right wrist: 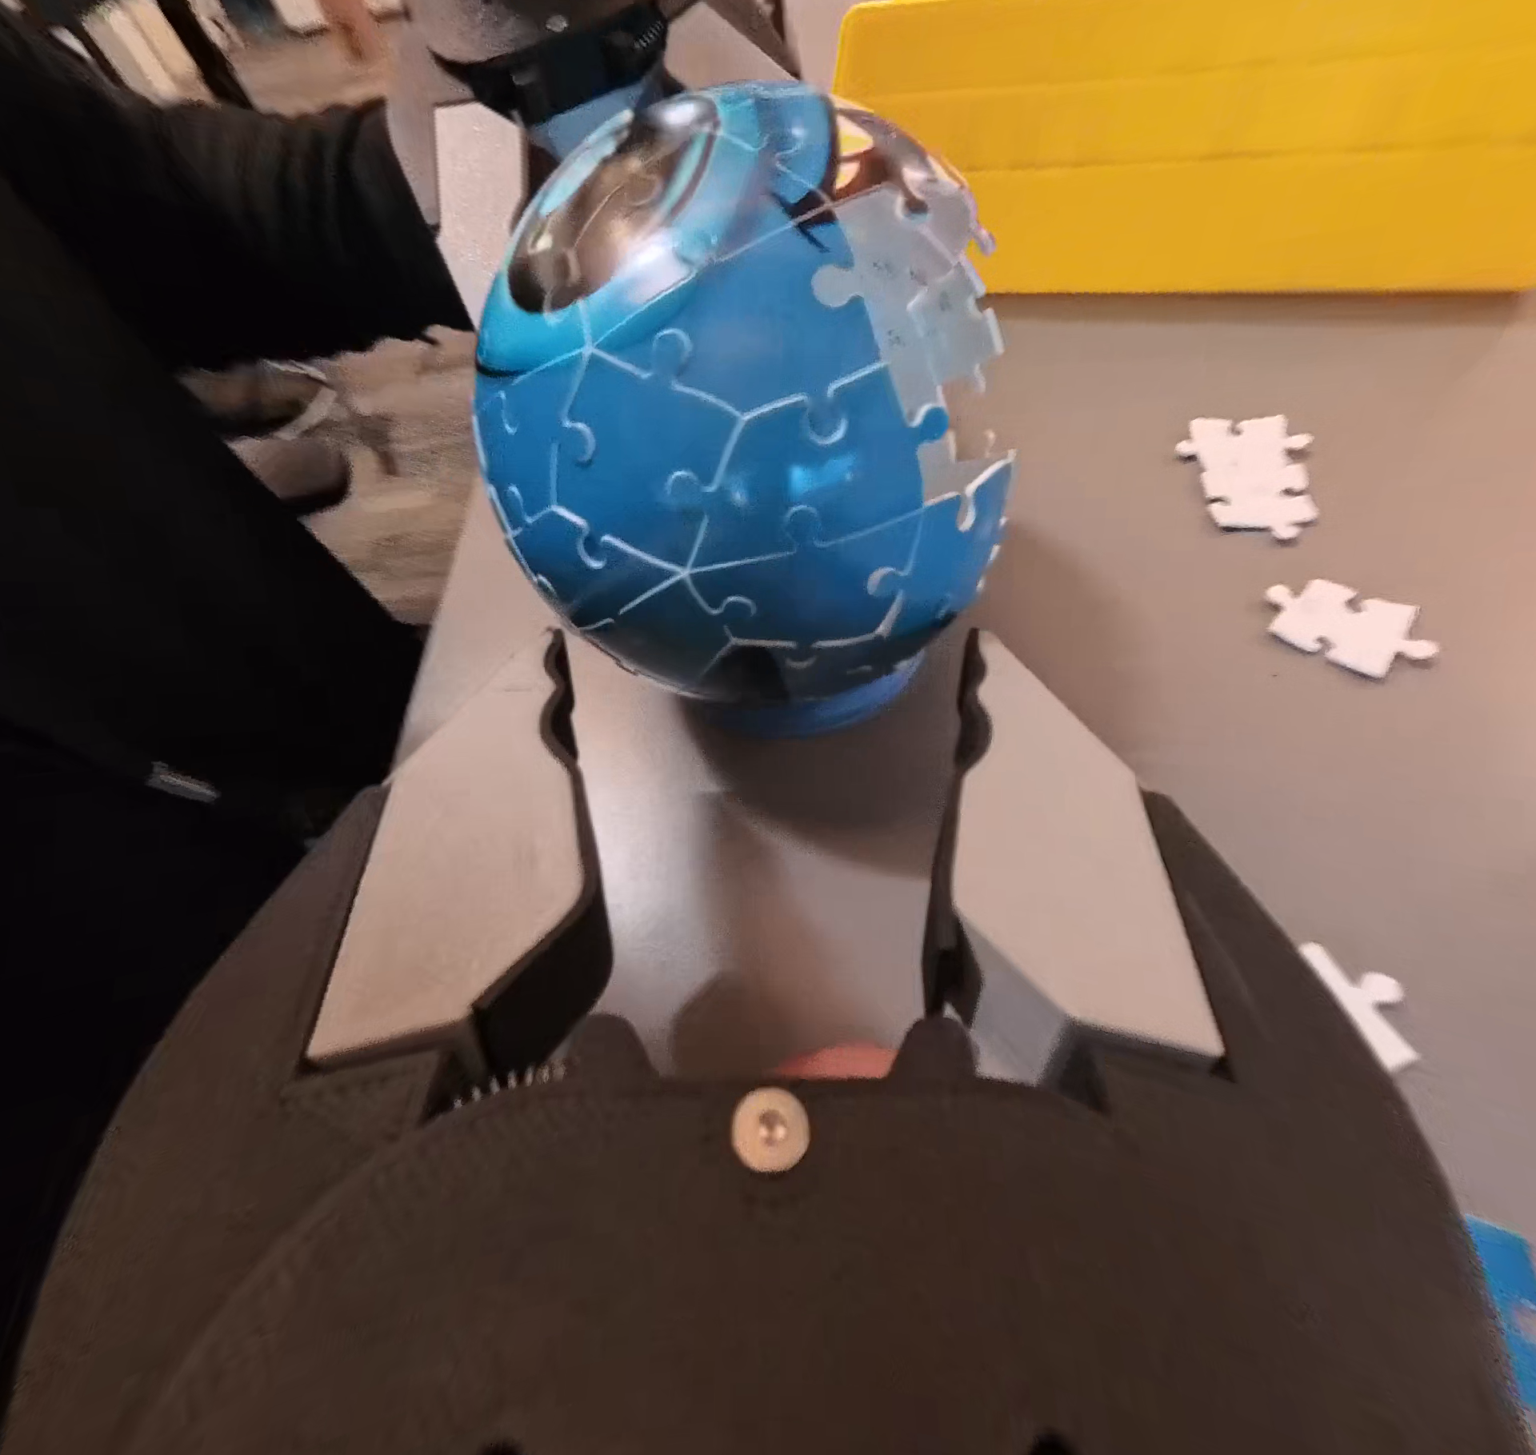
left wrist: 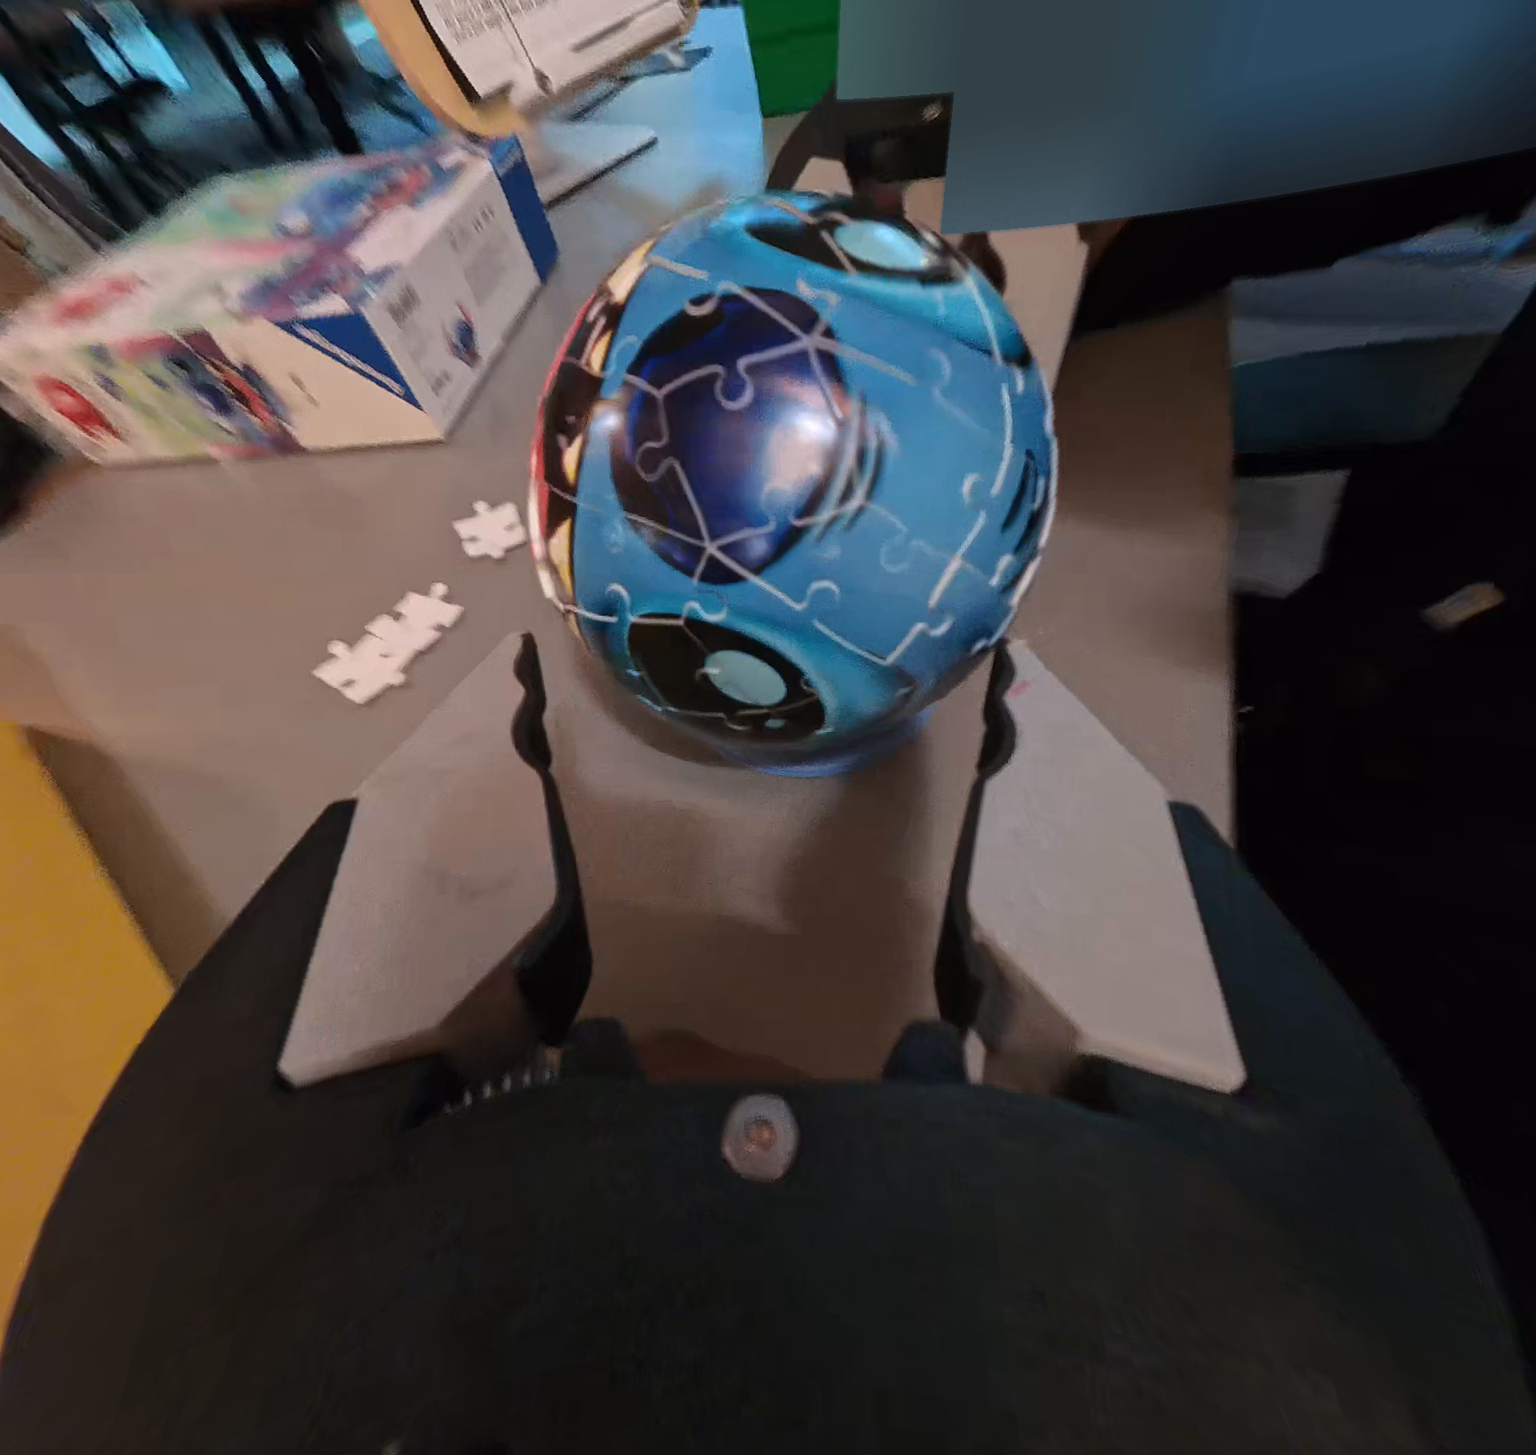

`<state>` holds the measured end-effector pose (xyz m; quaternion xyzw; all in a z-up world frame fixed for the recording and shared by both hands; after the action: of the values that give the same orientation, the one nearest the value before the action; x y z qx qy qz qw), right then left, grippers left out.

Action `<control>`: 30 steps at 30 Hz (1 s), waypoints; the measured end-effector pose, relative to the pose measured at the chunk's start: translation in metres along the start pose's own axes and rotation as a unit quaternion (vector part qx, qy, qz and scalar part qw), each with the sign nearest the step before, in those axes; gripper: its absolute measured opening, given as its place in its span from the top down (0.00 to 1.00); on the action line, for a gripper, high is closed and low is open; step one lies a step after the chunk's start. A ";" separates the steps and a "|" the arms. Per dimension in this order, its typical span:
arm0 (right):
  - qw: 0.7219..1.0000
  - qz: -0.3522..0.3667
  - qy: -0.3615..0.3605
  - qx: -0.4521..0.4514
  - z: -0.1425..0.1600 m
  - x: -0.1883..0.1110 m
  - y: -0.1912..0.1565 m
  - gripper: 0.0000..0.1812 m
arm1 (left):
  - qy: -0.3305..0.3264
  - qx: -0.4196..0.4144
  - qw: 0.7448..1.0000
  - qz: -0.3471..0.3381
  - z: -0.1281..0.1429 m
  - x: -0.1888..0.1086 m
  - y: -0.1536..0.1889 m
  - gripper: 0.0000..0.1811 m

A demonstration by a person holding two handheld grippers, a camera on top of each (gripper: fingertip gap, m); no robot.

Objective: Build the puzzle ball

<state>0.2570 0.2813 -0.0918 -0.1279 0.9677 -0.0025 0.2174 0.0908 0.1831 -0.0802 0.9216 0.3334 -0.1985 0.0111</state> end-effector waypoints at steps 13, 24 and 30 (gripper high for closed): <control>0.917 0.241 0.002 -0.317 0.000 0.007 -0.025 0.48 | -0.058 0.245 0.963 -0.095 0.011 0.017 0.003 0.43; 0.979 0.142 0.004 -0.149 -0.005 0.010 -0.015 0.48 | -0.075 0.059 0.995 -0.002 0.000 0.007 -0.002 0.45; 0.999 0.034 0.005 0.035 -0.004 0.008 -0.003 0.48 | -0.065 -0.075 0.994 0.041 -0.006 0.005 -0.008 0.45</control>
<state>0.2488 0.2757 -0.0913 -0.0874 0.9719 -0.0297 0.2166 0.0917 0.1931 -0.0759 0.9163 0.3075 -0.2319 0.1098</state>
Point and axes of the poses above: each gripper's, where its closed fingertips meet, x out along the fingers, z out of its underside, y = z × x across the jaws, the point moved 7 cm from there along -x, back along the fingers, and after that the axes turned 5 degrees about z, right-handed, at the moved point
